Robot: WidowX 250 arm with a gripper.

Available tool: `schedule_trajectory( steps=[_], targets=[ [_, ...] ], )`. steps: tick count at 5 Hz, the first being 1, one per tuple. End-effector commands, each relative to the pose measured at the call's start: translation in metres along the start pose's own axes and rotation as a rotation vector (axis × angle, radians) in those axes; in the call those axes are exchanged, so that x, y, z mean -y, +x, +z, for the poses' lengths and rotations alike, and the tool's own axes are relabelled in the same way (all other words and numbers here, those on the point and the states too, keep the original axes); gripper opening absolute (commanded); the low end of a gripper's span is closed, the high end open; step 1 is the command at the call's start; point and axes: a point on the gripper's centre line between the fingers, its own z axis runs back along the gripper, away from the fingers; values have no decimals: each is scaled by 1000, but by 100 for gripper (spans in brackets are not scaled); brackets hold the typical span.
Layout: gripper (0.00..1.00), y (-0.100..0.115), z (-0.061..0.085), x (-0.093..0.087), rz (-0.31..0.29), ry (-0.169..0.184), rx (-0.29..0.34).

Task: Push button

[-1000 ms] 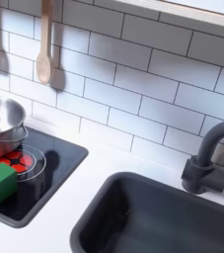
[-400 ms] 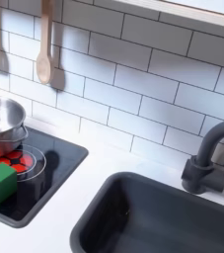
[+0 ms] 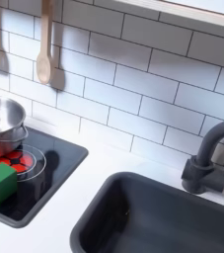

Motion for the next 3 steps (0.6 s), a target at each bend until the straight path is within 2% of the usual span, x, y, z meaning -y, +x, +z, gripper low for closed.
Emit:
schedule_trajectory(
  steps=[1, 3],
  targets=[
    [0, 5, -1, 1, 4, -9, 7],
    [0, 8, 6, 3, -7, -25, 10]
  ],
)
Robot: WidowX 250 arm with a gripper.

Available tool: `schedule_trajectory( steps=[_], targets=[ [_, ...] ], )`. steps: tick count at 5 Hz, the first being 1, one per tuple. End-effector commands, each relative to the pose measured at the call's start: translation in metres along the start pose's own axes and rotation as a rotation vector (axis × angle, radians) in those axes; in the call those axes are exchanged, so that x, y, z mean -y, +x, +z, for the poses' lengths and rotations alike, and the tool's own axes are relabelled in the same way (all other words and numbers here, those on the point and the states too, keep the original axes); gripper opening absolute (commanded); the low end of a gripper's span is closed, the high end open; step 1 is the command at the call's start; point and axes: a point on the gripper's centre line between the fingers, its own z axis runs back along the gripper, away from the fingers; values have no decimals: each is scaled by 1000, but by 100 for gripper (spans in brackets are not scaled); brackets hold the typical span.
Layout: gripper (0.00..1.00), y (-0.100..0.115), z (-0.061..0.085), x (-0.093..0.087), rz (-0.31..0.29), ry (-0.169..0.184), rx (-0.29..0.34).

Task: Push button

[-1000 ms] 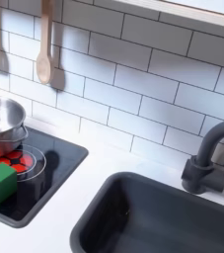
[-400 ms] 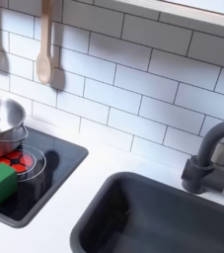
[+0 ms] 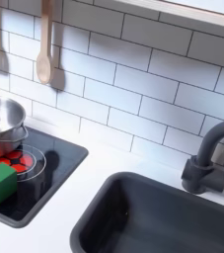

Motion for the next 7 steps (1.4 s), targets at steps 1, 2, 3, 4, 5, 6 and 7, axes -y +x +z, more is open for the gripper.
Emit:
schedule_trajectory(
  steps=[1, 2, 3, 4, 5, 6, 7],
  targets=[
    [0, 2, 1, -1, -4, -9, -3],
    [0, 2, 1, 0, -11, -14, -5],
    [0, 3, 0, 2, -17, -17, -4],
    [0, 3, -4, 1, -21, -17, -6],
    [0, 4, -7, 1, -27, -15, -3],
    [0, 5, -7, 1, -30, -16, -2],
    [0, 6, -9, 0, -32, -14, 0]
  ],
)
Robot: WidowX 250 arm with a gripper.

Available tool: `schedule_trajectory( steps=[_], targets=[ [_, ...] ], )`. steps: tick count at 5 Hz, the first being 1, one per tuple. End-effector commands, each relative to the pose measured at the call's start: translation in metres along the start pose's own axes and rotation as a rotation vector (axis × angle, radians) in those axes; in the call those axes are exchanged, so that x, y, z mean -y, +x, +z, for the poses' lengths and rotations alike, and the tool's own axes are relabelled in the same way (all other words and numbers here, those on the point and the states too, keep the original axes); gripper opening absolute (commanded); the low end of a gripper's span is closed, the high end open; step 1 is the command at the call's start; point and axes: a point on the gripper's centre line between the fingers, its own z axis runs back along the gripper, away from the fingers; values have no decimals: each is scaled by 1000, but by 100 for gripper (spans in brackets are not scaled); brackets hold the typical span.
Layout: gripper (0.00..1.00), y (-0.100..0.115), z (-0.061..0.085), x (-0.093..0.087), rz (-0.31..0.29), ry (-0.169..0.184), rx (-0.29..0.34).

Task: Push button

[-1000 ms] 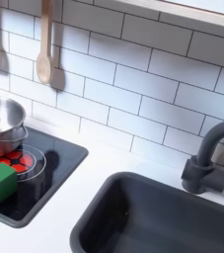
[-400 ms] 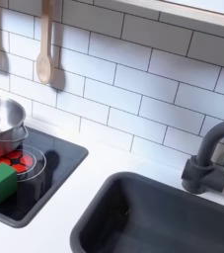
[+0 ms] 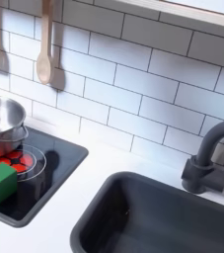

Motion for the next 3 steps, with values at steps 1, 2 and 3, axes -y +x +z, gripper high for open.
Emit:
schedule_trajectory(
  steps=[1, 2, 3],
  targets=[
    [0, 0, -6, -2, -5, 7, -3],
    [0, -1, -3, -2, -10, 10, 3],
    [0, -2, 4, -2, -13, 12, -6]
  ],
)
